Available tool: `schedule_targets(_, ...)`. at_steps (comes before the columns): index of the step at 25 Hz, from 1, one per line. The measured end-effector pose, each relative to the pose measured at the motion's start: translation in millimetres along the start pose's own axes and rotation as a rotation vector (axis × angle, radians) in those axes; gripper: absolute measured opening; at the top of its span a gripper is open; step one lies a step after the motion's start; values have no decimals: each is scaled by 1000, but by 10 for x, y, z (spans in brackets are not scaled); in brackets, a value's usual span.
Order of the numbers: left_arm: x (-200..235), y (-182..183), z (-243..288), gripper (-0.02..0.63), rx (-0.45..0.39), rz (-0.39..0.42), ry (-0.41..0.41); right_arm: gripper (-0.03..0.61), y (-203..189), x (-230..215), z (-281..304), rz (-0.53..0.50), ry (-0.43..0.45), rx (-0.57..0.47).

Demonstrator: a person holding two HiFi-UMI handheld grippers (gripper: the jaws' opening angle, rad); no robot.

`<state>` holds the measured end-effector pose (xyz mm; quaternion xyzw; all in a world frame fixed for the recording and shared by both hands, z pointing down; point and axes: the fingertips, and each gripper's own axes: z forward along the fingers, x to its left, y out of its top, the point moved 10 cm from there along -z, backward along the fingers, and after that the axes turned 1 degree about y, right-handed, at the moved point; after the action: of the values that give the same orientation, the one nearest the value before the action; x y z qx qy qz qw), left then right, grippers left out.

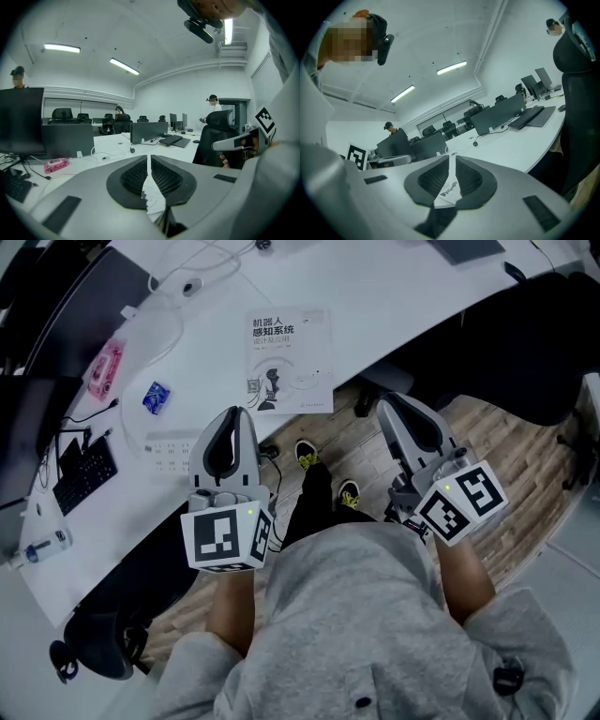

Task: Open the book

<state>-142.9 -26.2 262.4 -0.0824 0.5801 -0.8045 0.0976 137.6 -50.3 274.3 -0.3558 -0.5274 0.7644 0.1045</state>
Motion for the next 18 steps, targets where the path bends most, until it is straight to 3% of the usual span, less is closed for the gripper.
schedule_targets(2,48,-55,22,15,14,-7,14,48,-50,-8,55,16,13,16)
schedule_targets(4,93,-101,50,55,29,-12,27,88,-94,-16,103,43,34,30)
schedule_targets(7,151,-155,87,102,47,-22,36,94,-153,-20,160,69,49,46)
schedule_targets(18,315,-366,284,110,128,-60,32,94,-311,-46,346,100,41,106)
